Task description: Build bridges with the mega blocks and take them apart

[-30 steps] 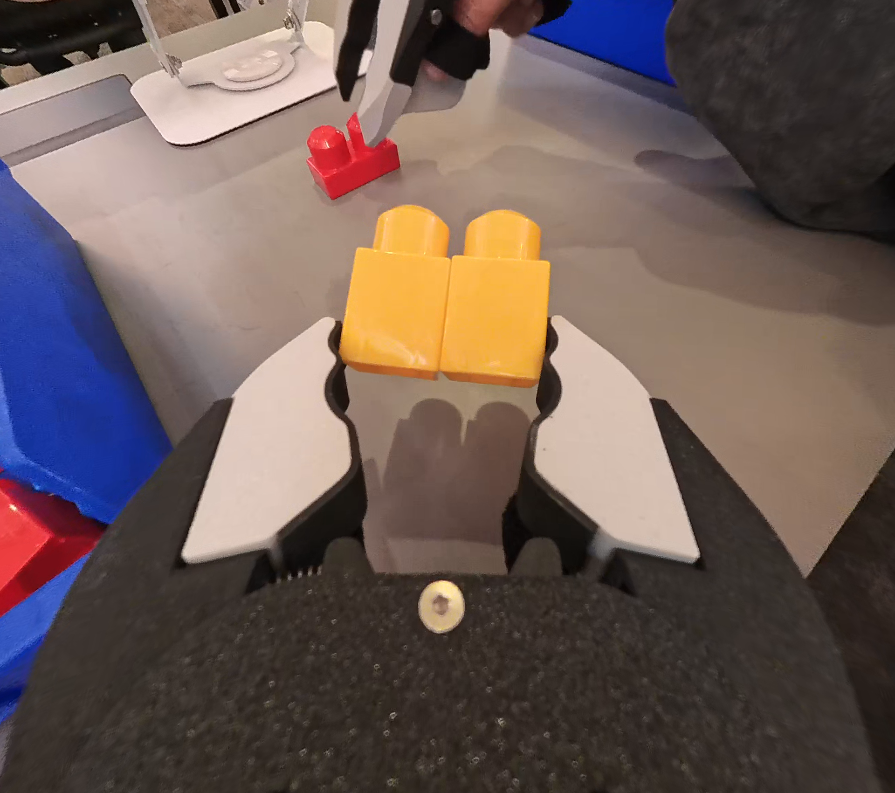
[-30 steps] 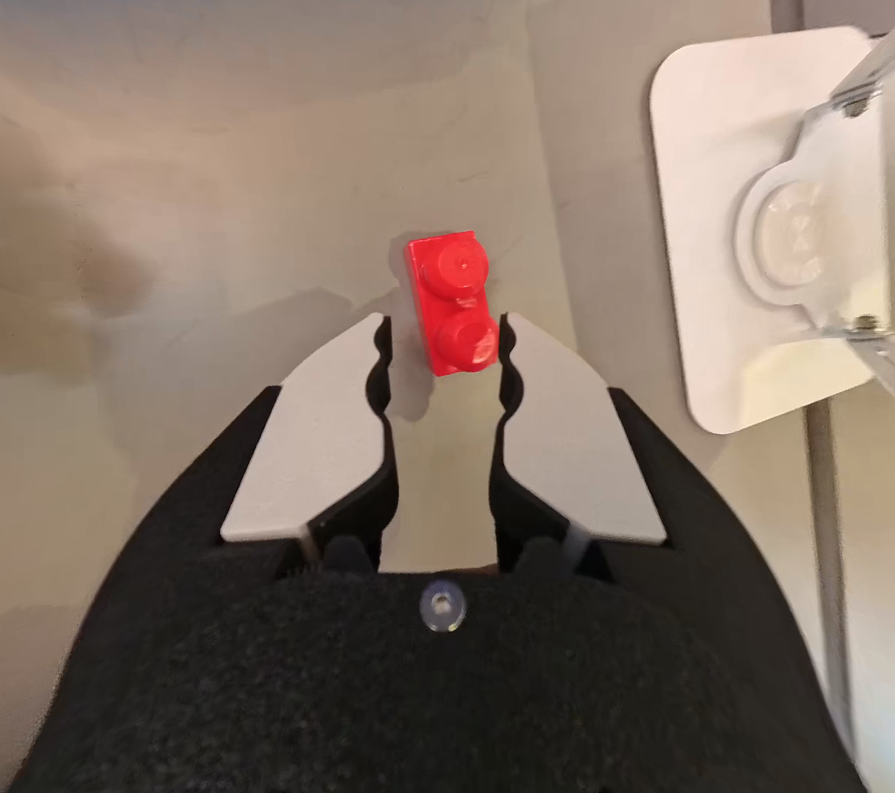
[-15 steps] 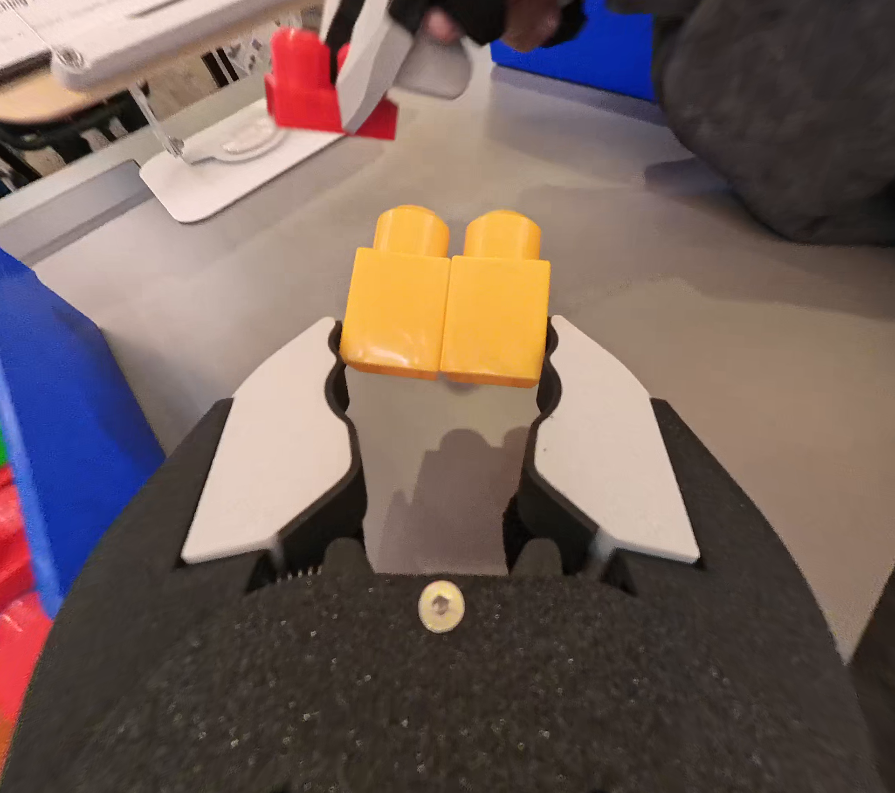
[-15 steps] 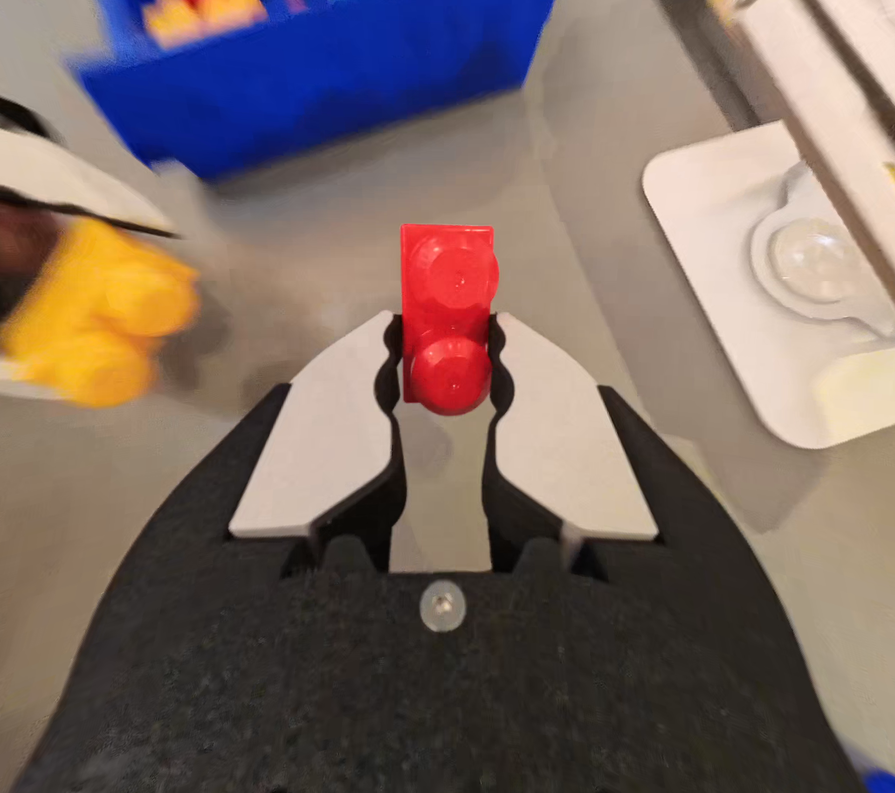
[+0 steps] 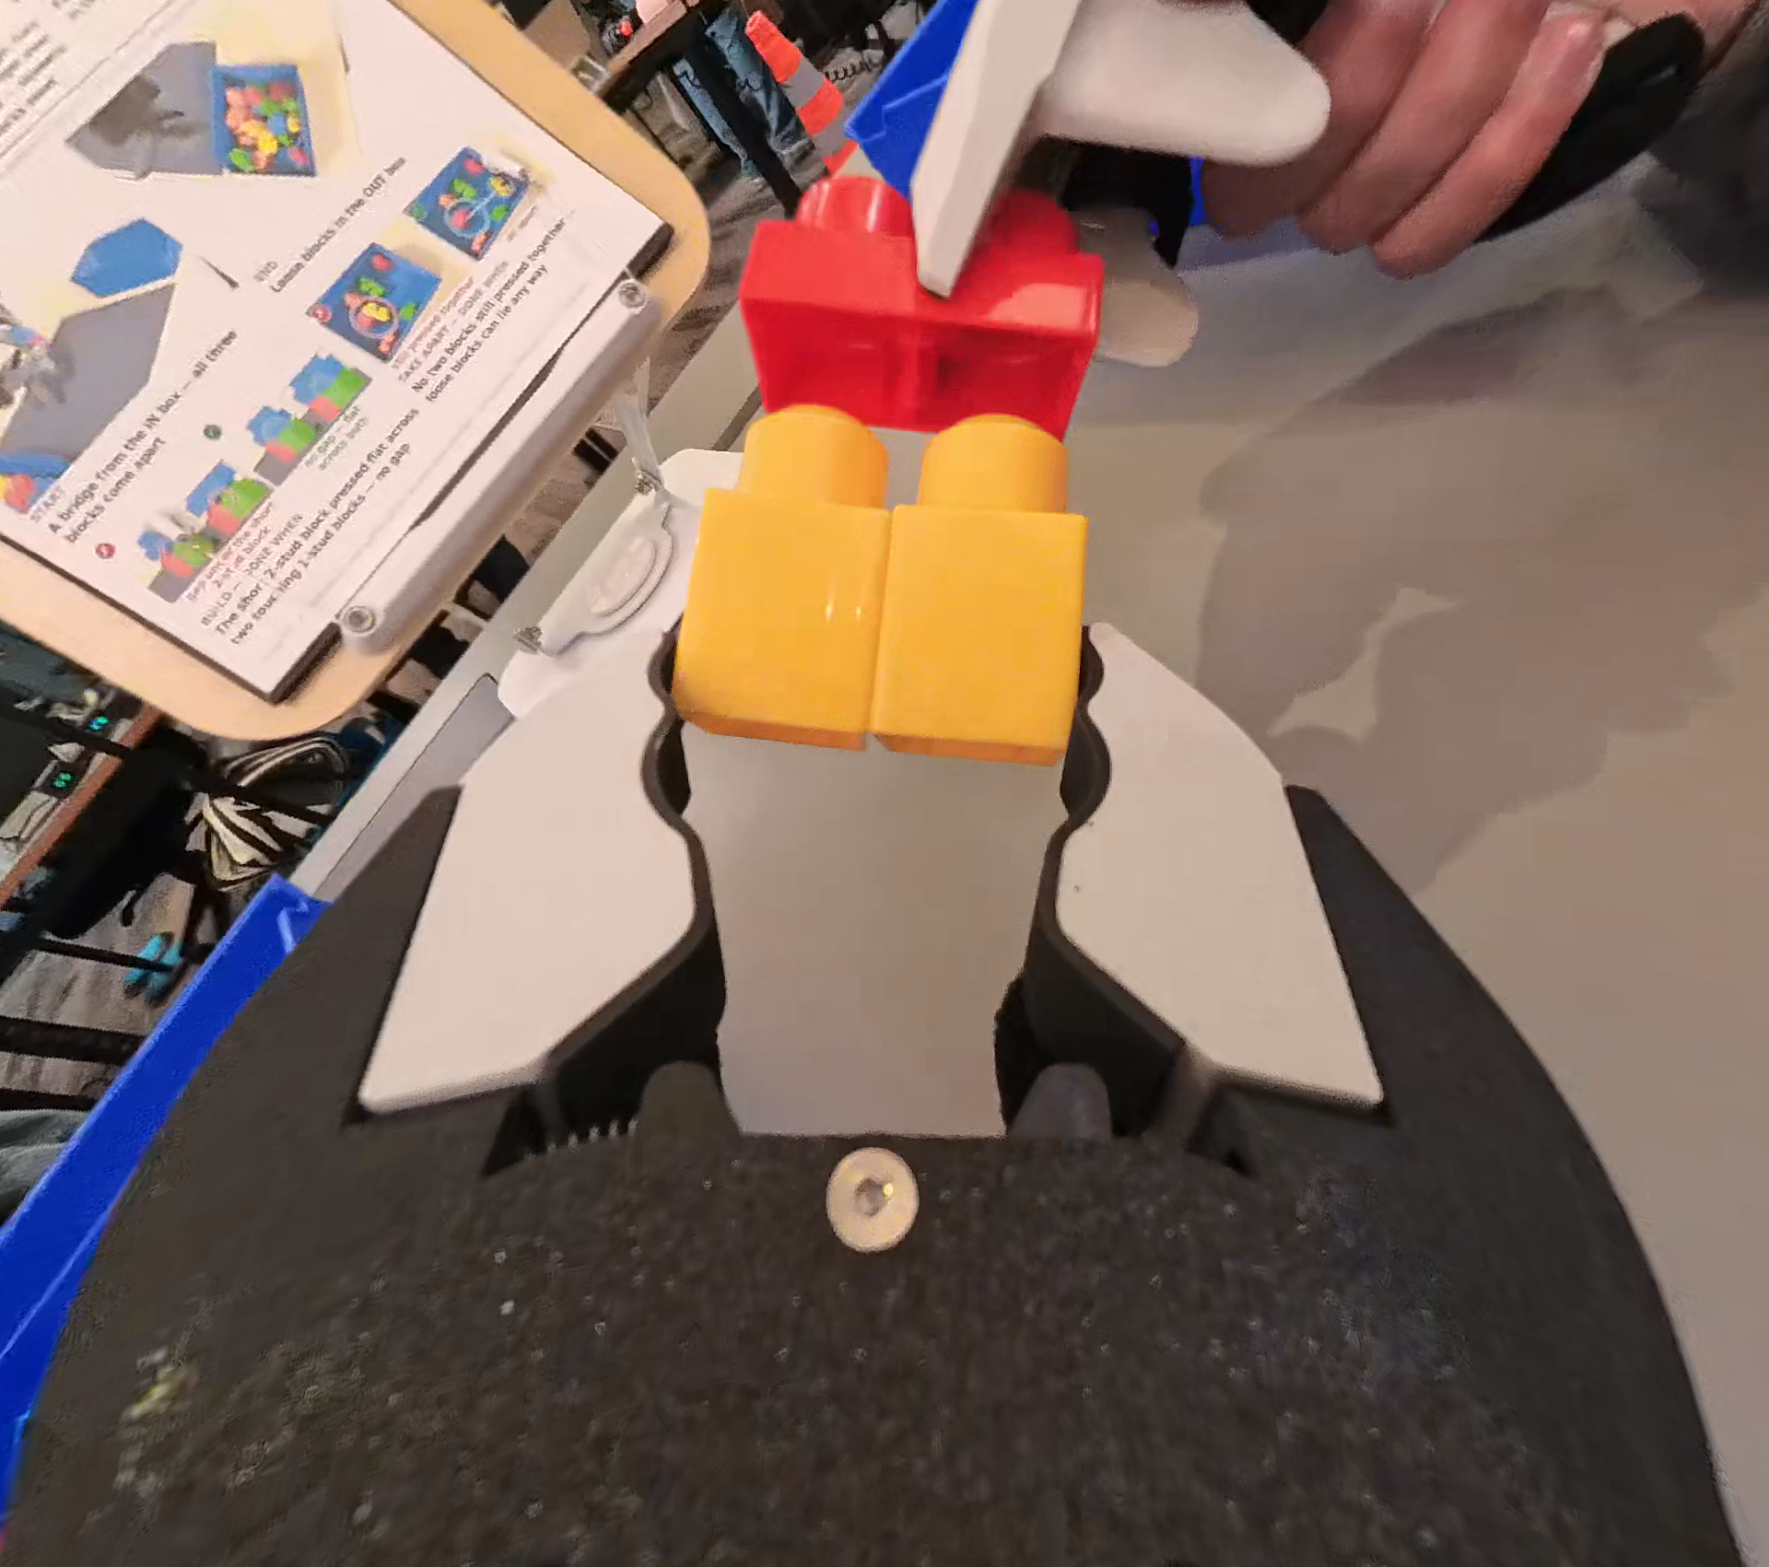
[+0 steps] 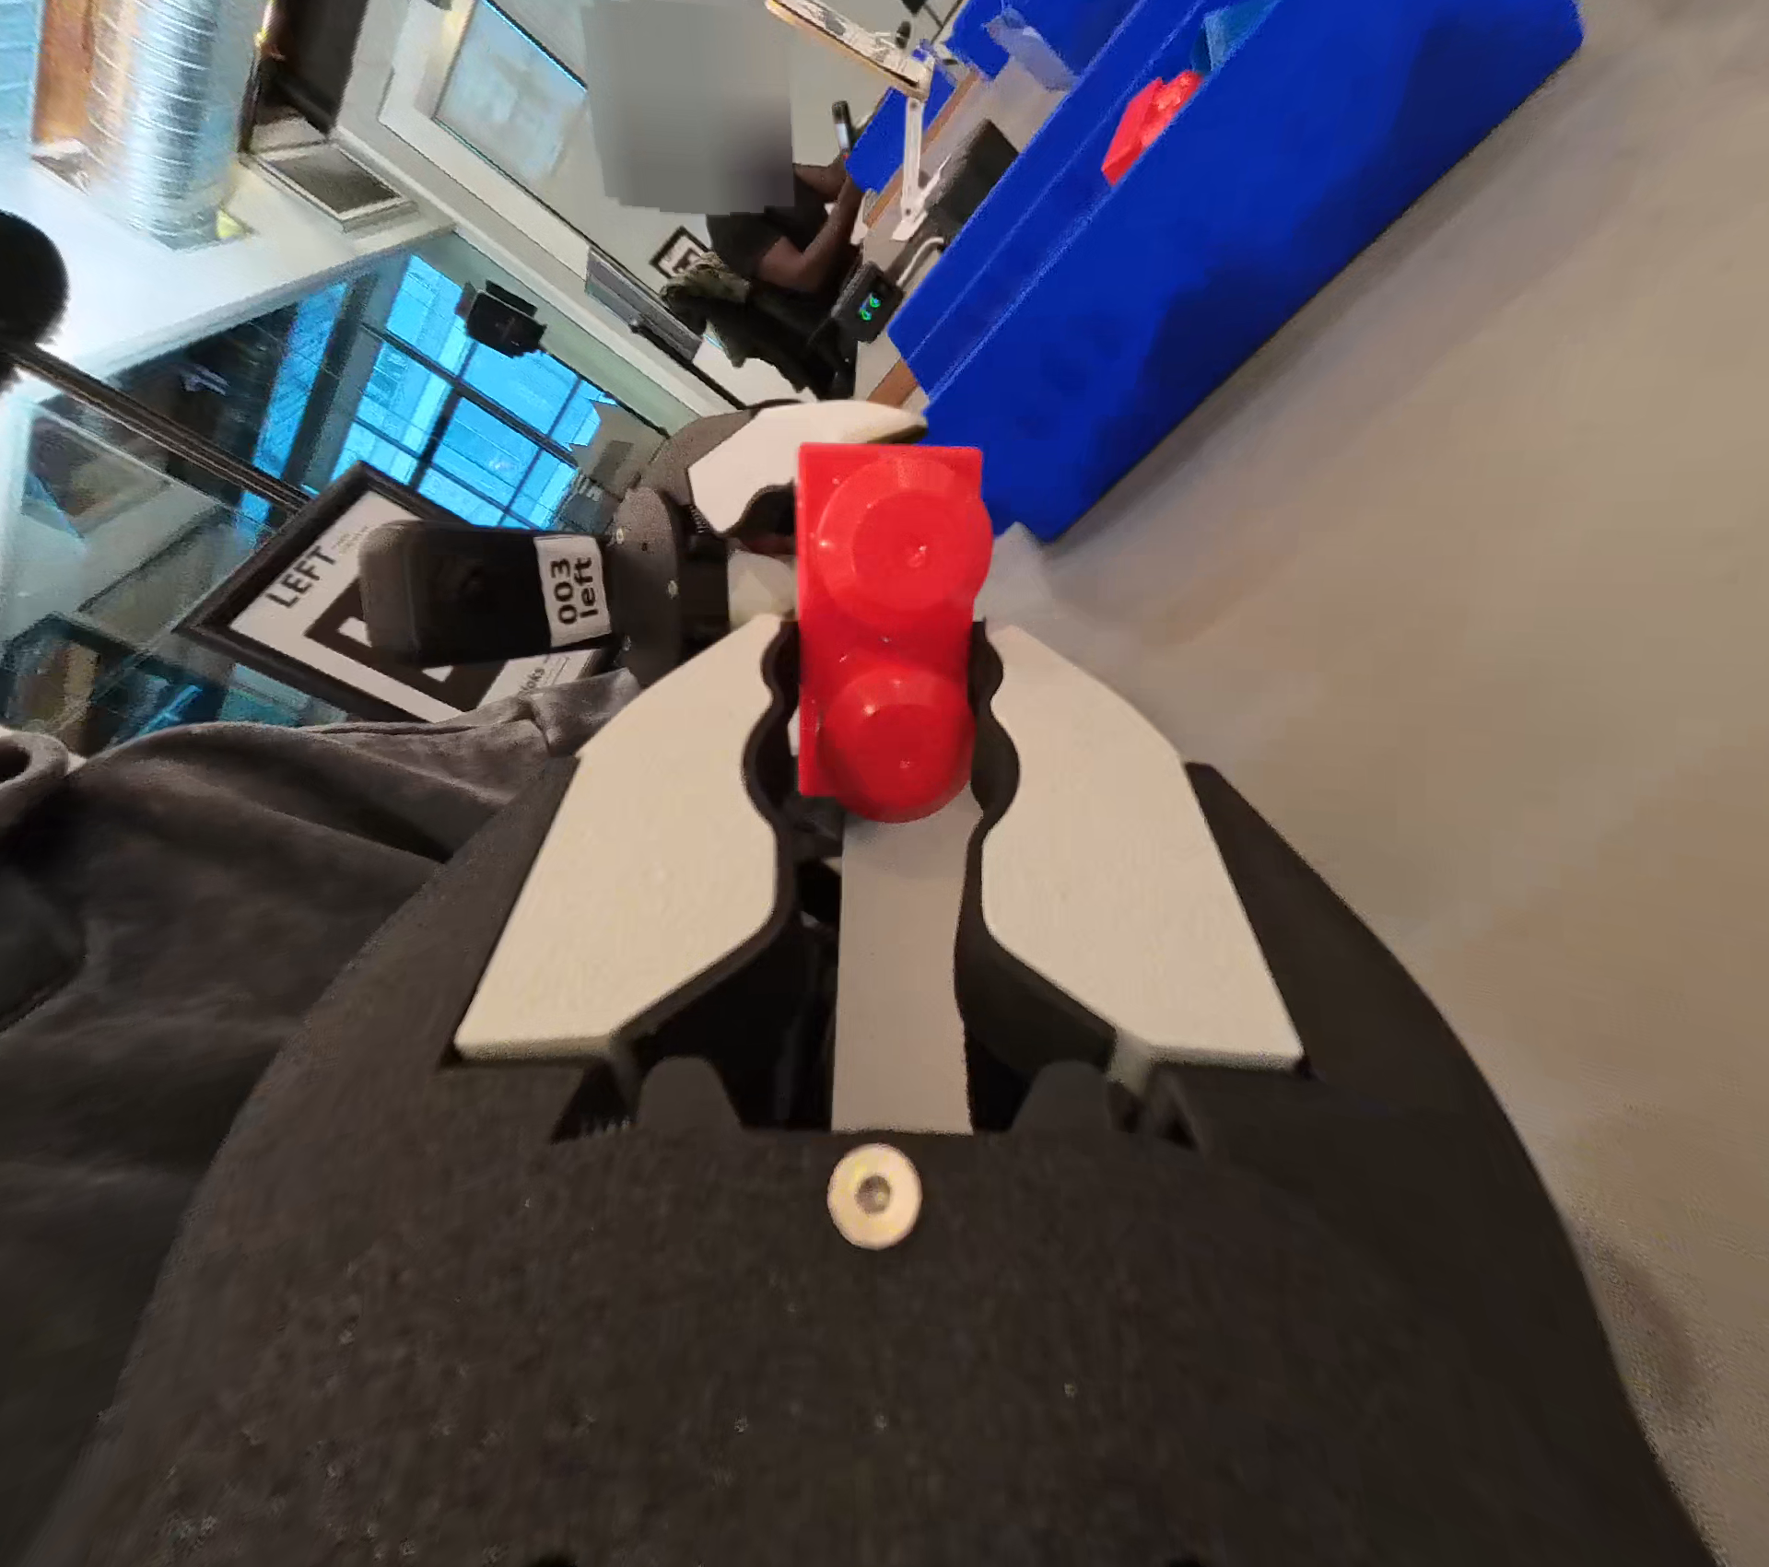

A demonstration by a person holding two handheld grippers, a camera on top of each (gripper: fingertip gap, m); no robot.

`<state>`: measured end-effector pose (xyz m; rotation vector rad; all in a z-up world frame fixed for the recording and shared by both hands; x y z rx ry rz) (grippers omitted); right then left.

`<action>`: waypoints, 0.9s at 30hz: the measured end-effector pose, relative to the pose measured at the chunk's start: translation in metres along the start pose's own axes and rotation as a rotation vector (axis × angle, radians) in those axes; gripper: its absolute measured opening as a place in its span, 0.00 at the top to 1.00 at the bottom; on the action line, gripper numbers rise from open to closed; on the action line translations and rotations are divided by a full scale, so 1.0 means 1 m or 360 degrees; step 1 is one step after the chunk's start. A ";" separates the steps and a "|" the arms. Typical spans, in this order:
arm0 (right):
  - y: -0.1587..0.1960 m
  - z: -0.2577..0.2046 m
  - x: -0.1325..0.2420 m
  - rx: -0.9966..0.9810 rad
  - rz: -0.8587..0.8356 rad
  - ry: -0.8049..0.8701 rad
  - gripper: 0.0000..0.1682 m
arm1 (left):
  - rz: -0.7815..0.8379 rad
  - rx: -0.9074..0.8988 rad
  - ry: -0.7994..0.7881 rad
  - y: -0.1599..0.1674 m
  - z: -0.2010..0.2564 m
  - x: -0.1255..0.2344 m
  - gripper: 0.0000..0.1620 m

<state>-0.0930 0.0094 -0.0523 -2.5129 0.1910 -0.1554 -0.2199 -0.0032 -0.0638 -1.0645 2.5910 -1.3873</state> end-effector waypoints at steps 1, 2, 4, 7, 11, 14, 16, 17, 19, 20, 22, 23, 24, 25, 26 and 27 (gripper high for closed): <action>0.003 0.003 0.000 -0.0012 -0.0012 0.0044 0.80 | -0.0004 0.0000 0.0013 0.000 0.003 -0.001 0.53; 0.004 0.006 0.001 0.0018 -0.0013 0.0097 0.80 | -0.0008 0.0011 0.0030 0.000 0.005 -0.002 0.53; 0.007 0.007 -0.002 0.0017 -0.0018 0.0103 0.80 | -0.0017 0.0033 0.0043 0.001 0.007 -0.003 0.53; 0.010 0.004 -0.009 0.0010 -0.0037 0.0058 0.80 | -0.0030 0.0079 0.0066 0.005 0.006 -0.004 0.53; 0.012 0.006 -0.018 0.0006 -0.0067 0.0105 0.80 | -0.0026 0.0116 0.0084 0.012 0.005 -0.002 0.53; 0.015 0.009 -0.022 -0.0022 -0.0093 0.0116 0.80 | -0.0018 0.0102 0.0109 0.013 0.008 -0.001 0.53; 0.019 0.010 -0.026 -0.0015 -0.0124 0.0141 0.80 | -0.0027 0.0092 0.0123 0.014 0.011 -0.003 0.53; 0.020 0.010 -0.027 -0.0015 -0.0127 0.0150 0.80 | -0.0032 0.0086 0.0127 0.015 0.012 -0.003 0.53; 0.021 0.010 -0.028 -0.0036 -0.0139 0.0164 0.80 | -0.0040 0.0084 0.0138 0.017 0.013 -0.004 0.53; 0.021 0.010 -0.028 -0.0038 -0.0139 0.0177 0.80 | -0.0043 0.0087 0.0141 0.018 0.013 -0.004 0.53; 0.022 0.010 -0.029 -0.0050 -0.0138 0.0213 0.80 | -0.0062 0.0083 0.0138 0.020 0.014 -0.004 0.53; 0.023 0.010 -0.029 -0.0055 -0.0133 0.0229 0.80 | -0.0073 0.0082 0.0133 0.021 0.015 -0.005 0.53; 0.023 0.010 -0.029 -0.0059 -0.0135 0.0246 0.80 | -0.0081 0.0082 0.0129 0.022 0.016 -0.006 0.53; 0.024 0.011 -0.029 -0.0064 -0.0142 0.0261 0.80 | -0.0093 0.0083 0.0132 0.023 0.017 -0.006 0.53; 0.025 0.012 -0.029 -0.0069 -0.0144 0.0273 0.80 | -0.0101 0.0084 0.0133 0.024 0.018 -0.007 0.53; 0.025 0.012 -0.029 -0.0069 -0.0140 0.0284 0.80 | -0.0107 0.0083 0.0131 0.024 0.018 -0.007 0.53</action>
Point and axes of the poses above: each gripper's, where its closed fingertips meet, x back along the fingers, y out of its underside, z = x × y across the jaws, the point moved 5 cm from there along x, back along the fingers, and after that the axes turned 4 degrees about -x, right-handed, at the moved point
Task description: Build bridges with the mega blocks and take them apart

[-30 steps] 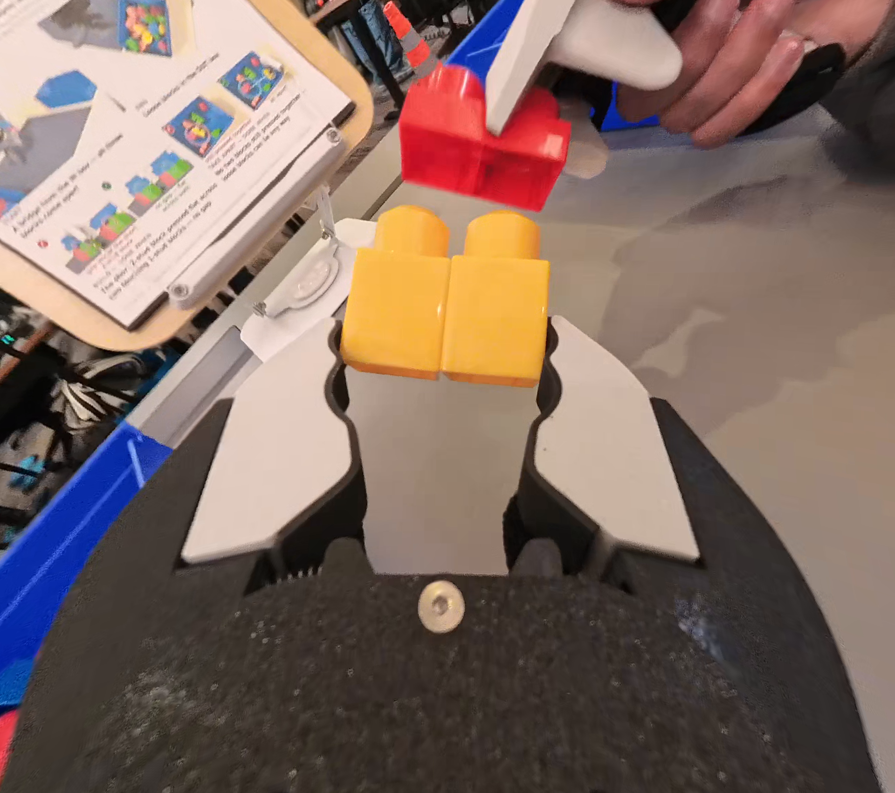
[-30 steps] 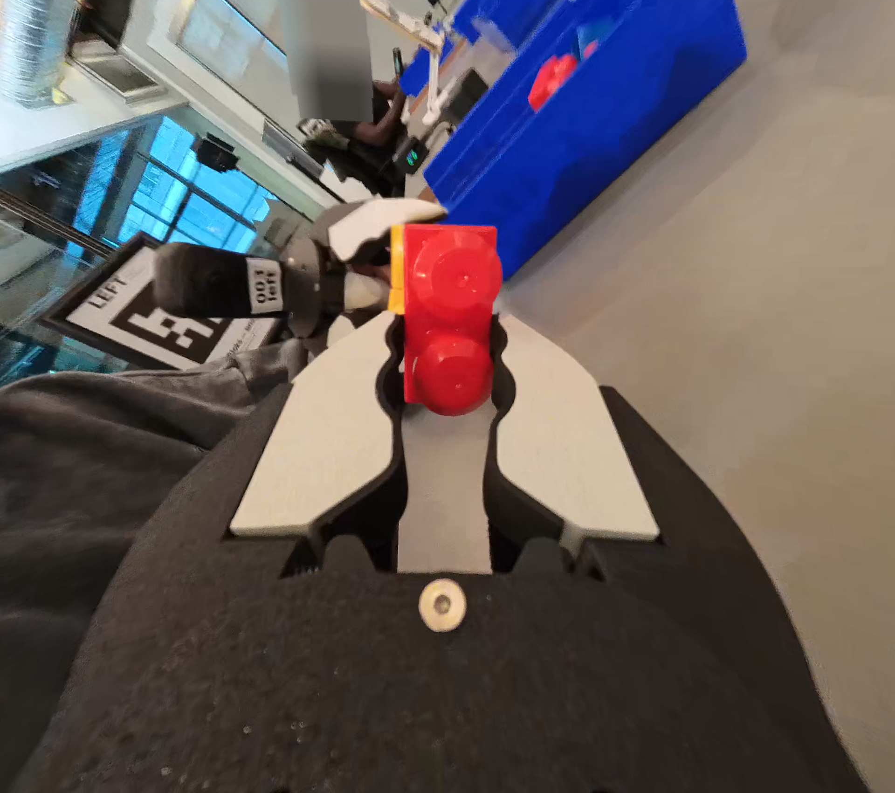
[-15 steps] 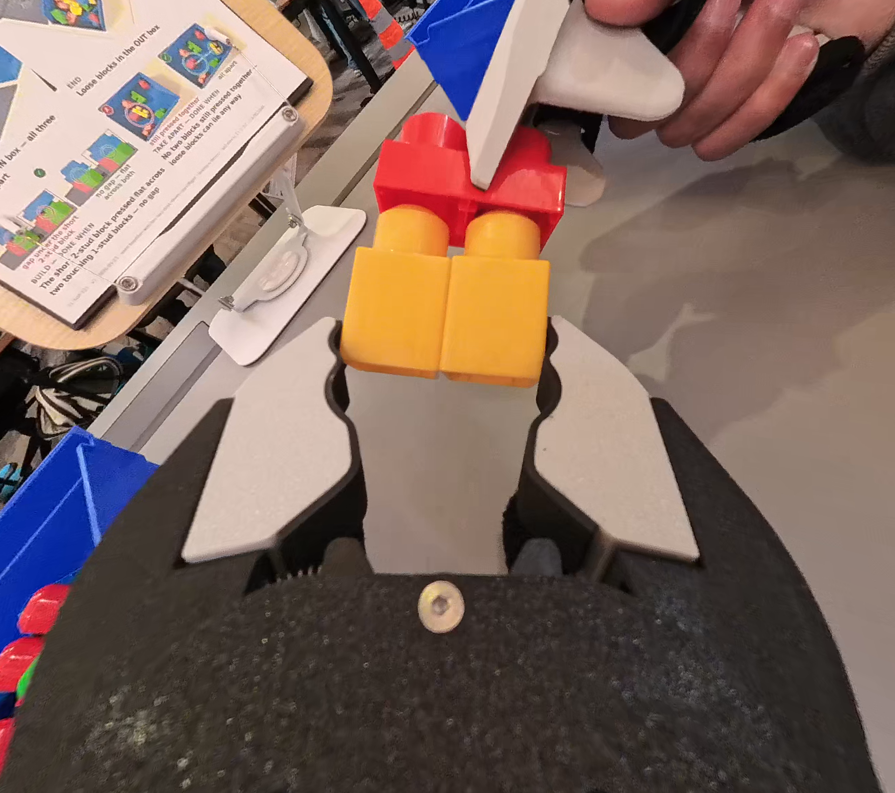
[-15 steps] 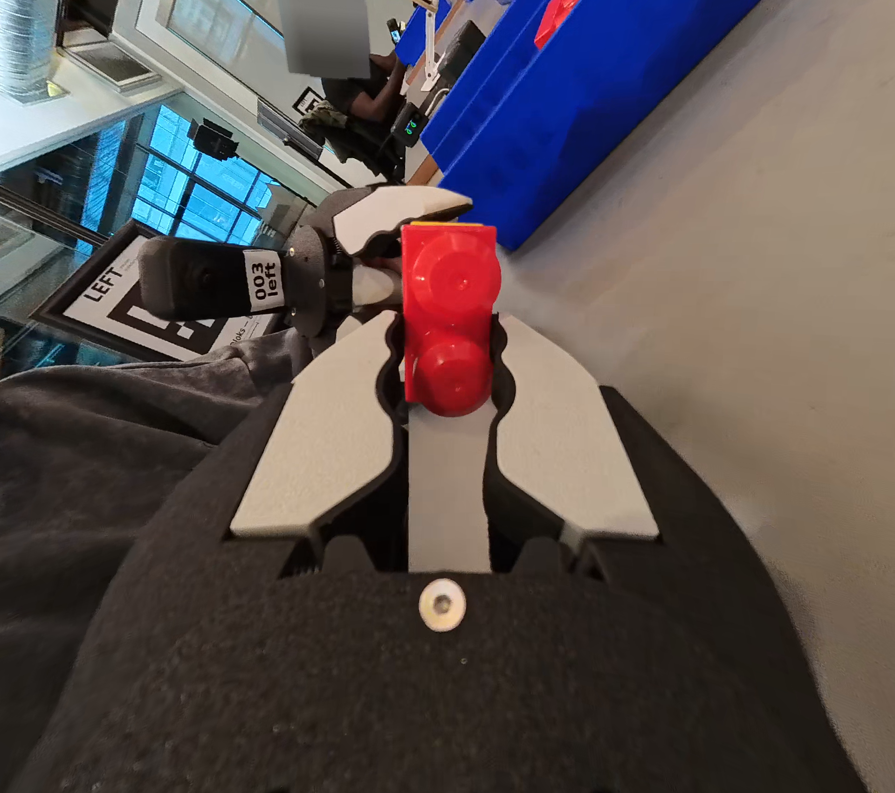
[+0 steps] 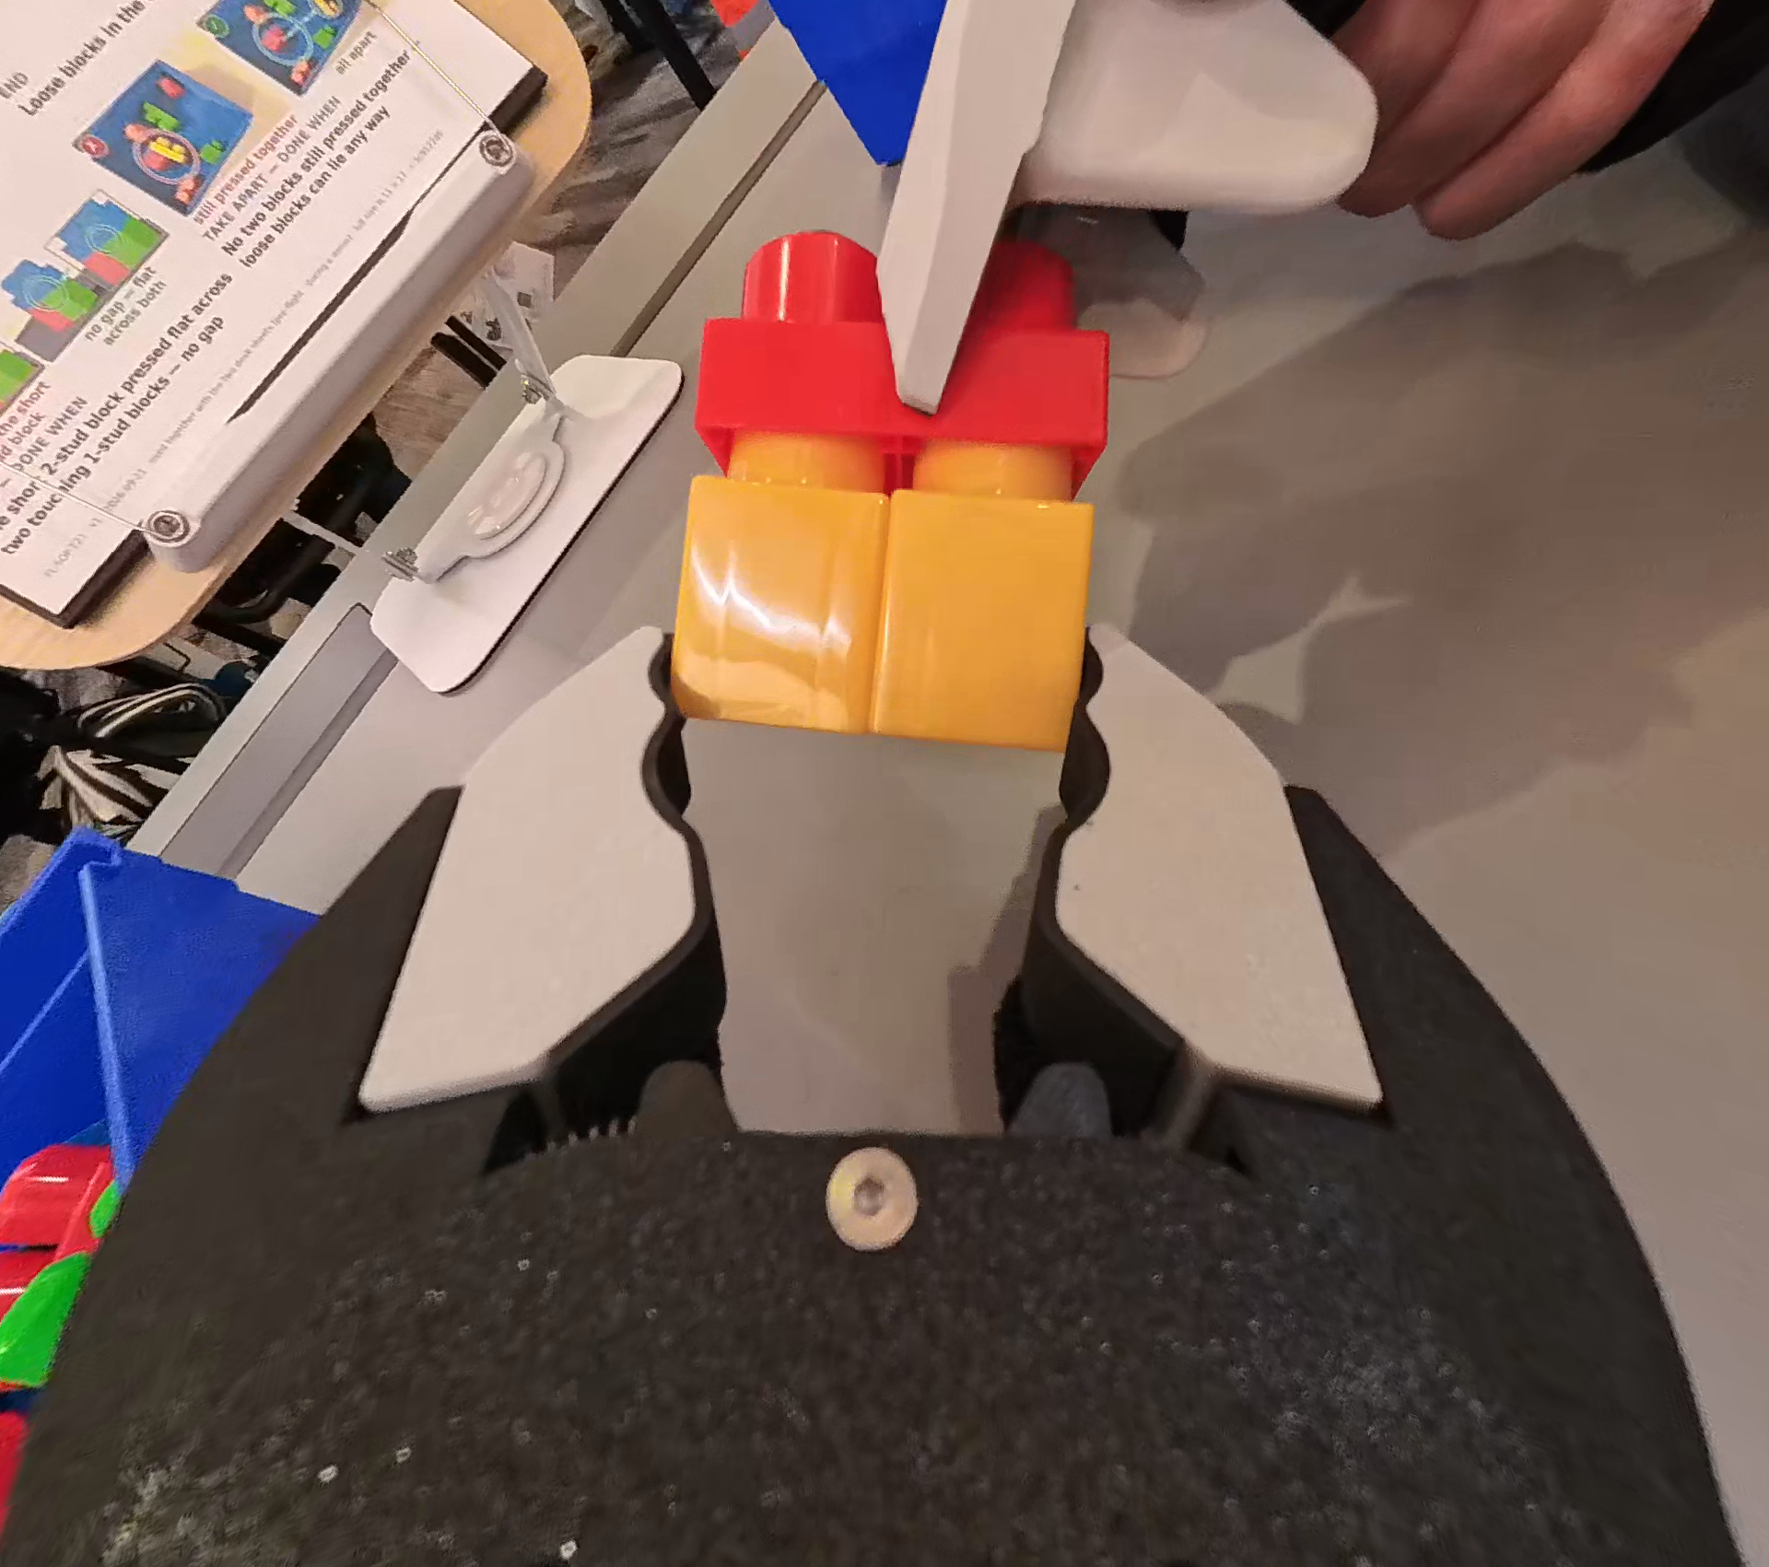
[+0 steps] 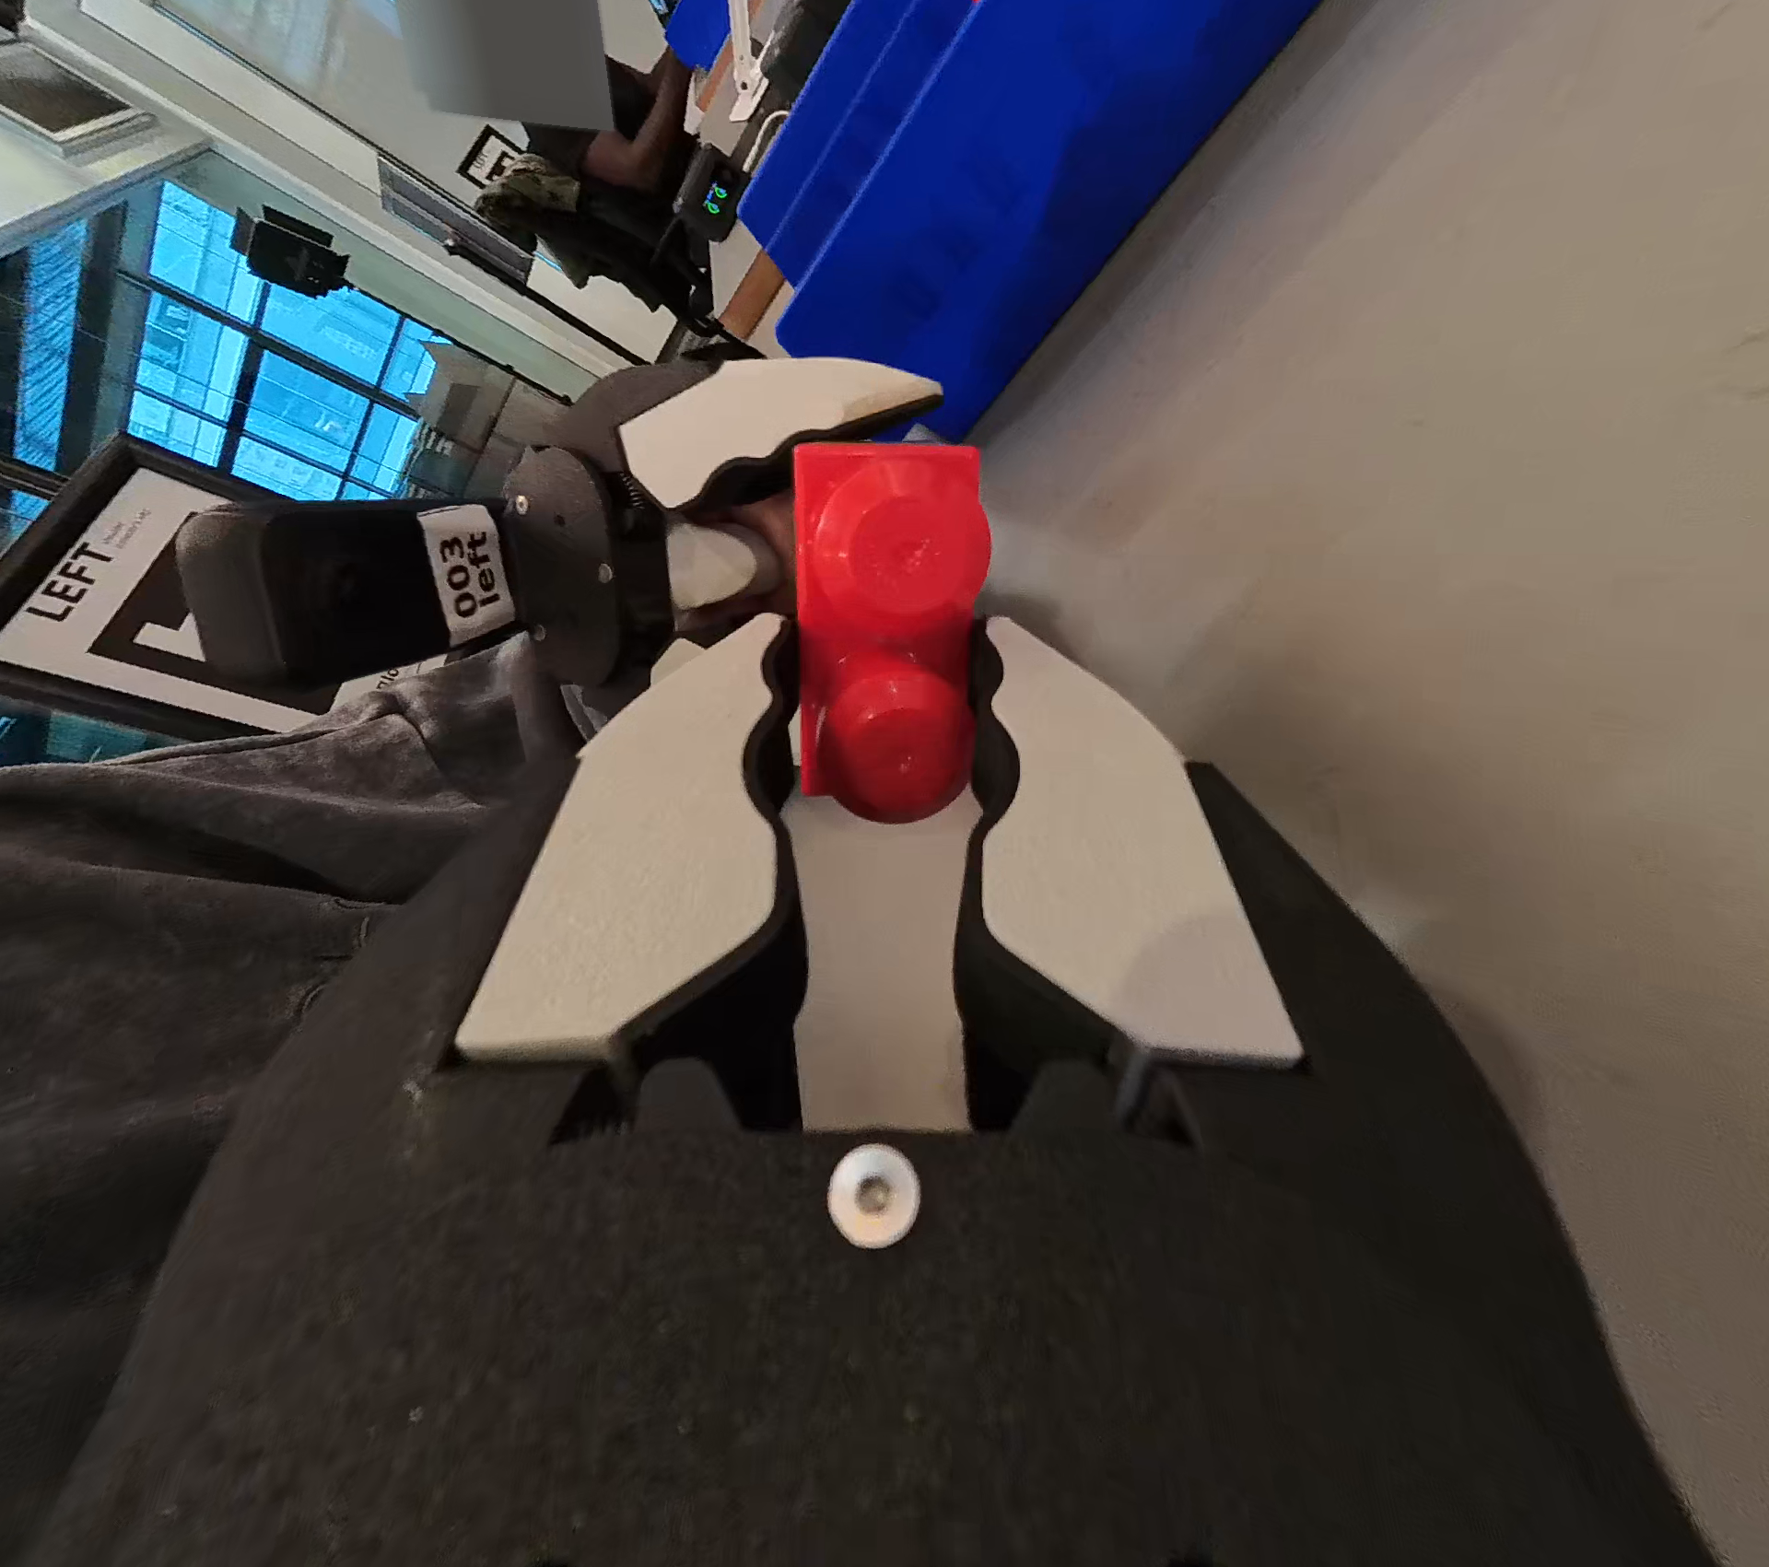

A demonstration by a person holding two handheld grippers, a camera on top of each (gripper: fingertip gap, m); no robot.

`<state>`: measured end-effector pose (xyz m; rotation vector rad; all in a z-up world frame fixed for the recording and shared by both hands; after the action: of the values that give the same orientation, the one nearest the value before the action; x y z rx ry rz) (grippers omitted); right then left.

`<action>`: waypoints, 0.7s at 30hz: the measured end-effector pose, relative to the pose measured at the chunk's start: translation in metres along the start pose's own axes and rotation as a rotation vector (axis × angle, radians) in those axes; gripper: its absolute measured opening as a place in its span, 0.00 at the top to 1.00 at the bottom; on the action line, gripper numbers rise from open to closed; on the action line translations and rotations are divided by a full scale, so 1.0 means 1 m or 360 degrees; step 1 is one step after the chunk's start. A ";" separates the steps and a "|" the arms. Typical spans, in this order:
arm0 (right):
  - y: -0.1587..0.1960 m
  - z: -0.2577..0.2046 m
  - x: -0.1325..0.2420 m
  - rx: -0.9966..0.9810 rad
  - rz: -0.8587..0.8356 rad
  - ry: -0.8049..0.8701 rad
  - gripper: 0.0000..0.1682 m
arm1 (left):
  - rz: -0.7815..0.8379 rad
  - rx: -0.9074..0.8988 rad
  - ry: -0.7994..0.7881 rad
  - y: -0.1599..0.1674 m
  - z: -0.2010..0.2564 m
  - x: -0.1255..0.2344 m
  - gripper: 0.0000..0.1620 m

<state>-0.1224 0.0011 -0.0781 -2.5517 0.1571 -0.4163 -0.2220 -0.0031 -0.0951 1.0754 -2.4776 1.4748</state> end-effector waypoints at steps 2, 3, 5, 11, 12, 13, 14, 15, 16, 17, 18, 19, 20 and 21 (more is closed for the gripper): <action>0.001 0.002 -0.001 0.0004 -0.0013 0.0054 0.80 | -0.0012 -0.0004 0.0004 0.000 0.001 -0.001 0.53; 0.002 0.004 -0.002 0.0016 -0.0017 0.0093 0.80 | -0.0014 -0.0009 0.0002 -0.001 0.001 -0.001 0.53; 0.002 0.004 -0.003 0.0019 -0.0005 0.0107 0.80 | -0.0031 -0.0012 -0.0004 0.000 0.002 -0.002 0.53; 0.002 0.006 -0.004 -0.0007 0.0019 0.0098 0.80 | -0.0044 -0.0005 -0.0005 0.002 0.001 -0.002 0.53; 0.002 0.006 -0.005 -0.0027 0.0037 0.0080 0.80 | -0.0043 0.0012 -0.0003 0.002 0.001 -0.002 0.53; 0.001 0.006 -0.005 -0.0072 0.0057 0.0046 0.80 | -0.0037 0.0032 -0.0006 0.001 0.000 -0.002 0.53; 0.001 0.007 -0.005 -0.0101 0.0069 0.0032 0.80 | -0.0042 0.0057 -0.0005 0.001 0.000 -0.002 0.53; 0.000 0.007 -0.005 -0.0092 0.0080 0.0031 0.80 | -0.0052 0.0074 -0.0006 0.001 0.000 -0.002 0.53; 0.000 0.008 -0.005 -0.0078 0.0085 0.0036 0.80 | -0.0053 0.0074 -0.0015 0.002 0.000 -0.003 0.53; 0.001 0.008 -0.005 -0.0069 0.0074 0.0048 0.80 | -0.0055 0.0065 -0.0016 0.002 0.000 -0.003 0.53; 0.001 0.008 -0.005 -0.0061 0.0063 0.0056 0.80 | -0.0055 0.0062 -0.0012 0.003 0.001 -0.004 0.53; 0.001 0.007 -0.005 -0.0067 0.0057 0.0053 0.80 | -0.0048 0.0062 -0.0010 0.003 0.001 -0.003 0.53; 0.002 0.007 -0.005 -0.0073 0.0050 0.0043 0.80 | -0.0038 0.0054 -0.0007 0.002 0.001 -0.003 0.53; 0.002 0.006 -0.005 -0.0068 0.0050 0.0034 0.80 | -0.0030 0.0044 -0.0006 0.002 0.001 -0.002 0.53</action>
<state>-0.1251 0.0038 -0.0856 -2.5838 0.2160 -0.4326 -0.2215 -0.0023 -0.0973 1.1038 -2.4498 1.5075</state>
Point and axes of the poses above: each gripper's, where its closed fingertips meet, x back along the fingers, y out of its underside, z = x × y across the jaws, the point moved 5 cm from there along x, back along the fingers, and after that the axes turned 4 degrees about -x, right-handed, at the moved point
